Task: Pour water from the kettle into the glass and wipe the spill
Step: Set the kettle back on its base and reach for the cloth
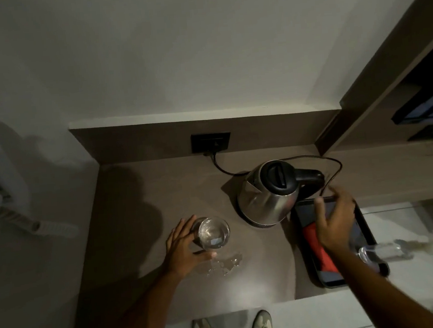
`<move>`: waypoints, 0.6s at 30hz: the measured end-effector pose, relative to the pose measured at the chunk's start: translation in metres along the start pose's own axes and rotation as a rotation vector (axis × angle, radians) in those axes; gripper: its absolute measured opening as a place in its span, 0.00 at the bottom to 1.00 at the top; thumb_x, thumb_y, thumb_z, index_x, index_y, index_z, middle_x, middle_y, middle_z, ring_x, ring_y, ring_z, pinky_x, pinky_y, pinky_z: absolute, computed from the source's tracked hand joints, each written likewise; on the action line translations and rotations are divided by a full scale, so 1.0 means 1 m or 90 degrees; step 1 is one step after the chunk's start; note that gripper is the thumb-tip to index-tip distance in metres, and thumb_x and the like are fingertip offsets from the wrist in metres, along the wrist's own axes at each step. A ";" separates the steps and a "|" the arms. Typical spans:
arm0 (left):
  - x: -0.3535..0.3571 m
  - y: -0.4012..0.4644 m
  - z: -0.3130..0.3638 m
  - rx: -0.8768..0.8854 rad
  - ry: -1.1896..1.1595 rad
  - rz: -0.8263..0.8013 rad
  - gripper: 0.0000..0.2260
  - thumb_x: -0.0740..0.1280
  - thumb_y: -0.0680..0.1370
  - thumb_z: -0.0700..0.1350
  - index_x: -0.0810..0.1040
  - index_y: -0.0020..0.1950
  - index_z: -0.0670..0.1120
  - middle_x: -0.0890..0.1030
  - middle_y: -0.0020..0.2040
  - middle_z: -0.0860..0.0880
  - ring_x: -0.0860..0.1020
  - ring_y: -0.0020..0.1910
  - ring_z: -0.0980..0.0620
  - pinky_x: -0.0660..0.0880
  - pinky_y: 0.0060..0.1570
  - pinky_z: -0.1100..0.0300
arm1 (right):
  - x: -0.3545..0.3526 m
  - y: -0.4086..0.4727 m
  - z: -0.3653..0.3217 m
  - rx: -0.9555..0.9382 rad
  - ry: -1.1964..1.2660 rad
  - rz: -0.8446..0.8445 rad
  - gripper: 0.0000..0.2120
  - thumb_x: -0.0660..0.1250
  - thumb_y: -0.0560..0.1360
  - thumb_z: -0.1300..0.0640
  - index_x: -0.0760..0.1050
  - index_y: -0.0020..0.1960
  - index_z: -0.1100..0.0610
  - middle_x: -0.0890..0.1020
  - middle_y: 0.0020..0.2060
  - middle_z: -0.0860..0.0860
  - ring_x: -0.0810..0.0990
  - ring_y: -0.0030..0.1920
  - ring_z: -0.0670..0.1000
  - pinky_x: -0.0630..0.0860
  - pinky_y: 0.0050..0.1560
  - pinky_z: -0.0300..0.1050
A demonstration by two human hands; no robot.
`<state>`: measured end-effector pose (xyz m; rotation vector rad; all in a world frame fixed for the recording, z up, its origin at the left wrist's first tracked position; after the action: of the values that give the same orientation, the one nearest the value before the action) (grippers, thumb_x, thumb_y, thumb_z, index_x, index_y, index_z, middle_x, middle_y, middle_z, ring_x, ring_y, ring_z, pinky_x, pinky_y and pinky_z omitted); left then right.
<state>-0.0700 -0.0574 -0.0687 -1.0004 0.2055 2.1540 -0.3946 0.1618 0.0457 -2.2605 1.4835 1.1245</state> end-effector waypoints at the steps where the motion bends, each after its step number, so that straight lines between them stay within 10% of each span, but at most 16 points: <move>1: -0.001 0.001 0.001 0.004 0.003 0.003 0.45 0.66 0.57 0.78 0.72 0.69 0.56 0.59 0.76 0.62 0.51 0.77 0.55 0.50 0.73 0.47 | 0.003 -0.017 0.013 0.000 -0.073 -0.042 0.28 0.56 0.77 0.35 0.61 0.72 0.48 0.68 0.70 0.54 0.66 0.69 0.56 0.62 0.68 0.68; 7: -0.001 0.000 0.003 0.000 0.002 0.001 0.44 0.67 0.58 0.77 0.71 0.70 0.57 0.61 0.76 0.60 0.52 0.77 0.55 0.50 0.72 0.48 | 0.021 -0.081 0.093 0.048 -0.313 -0.335 0.44 0.44 0.68 0.22 0.45 0.78 0.42 0.44 0.79 0.48 0.45 0.77 0.57 0.45 0.71 0.70; 13: -0.003 0.001 0.007 0.007 -0.039 -0.002 0.44 0.70 0.58 0.73 0.74 0.68 0.52 0.66 0.75 0.53 0.56 0.77 0.47 0.58 0.73 0.41 | 0.020 -0.072 0.095 0.025 -0.339 -0.368 0.43 0.33 0.70 0.27 0.51 0.79 0.48 0.53 0.79 0.54 0.51 0.77 0.60 0.47 0.72 0.66; 18: -0.004 0.000 0.008 0.018 -0.016 -0.002 0.42 0.75 0.59 0.69 0.76 0.67 0.49 0.67 0.75 0.51 0.58 0.77 0.44 0.59 0.72 0.42 | 0.025 -0.065 0.101 0.054 -0.403 -0.358 0.29 0.62 0.78 0.50 0.59 0.77 0.51 0.61 0.76 0.58 0.59 0.72 0.68 0.53 0.71 0.72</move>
<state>-0.0734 -0.0564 -0.0610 -0.9568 0.2222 2.1530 -0.3824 0.2305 -0.0549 -1.8185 0.5910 1.3581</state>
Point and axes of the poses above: each hand's wrist, its own y-axis towards the middle knuckle, its own x-axis out of the palm, z = x × y, the point moved 7 cm from there along y, towards the middle knuckle
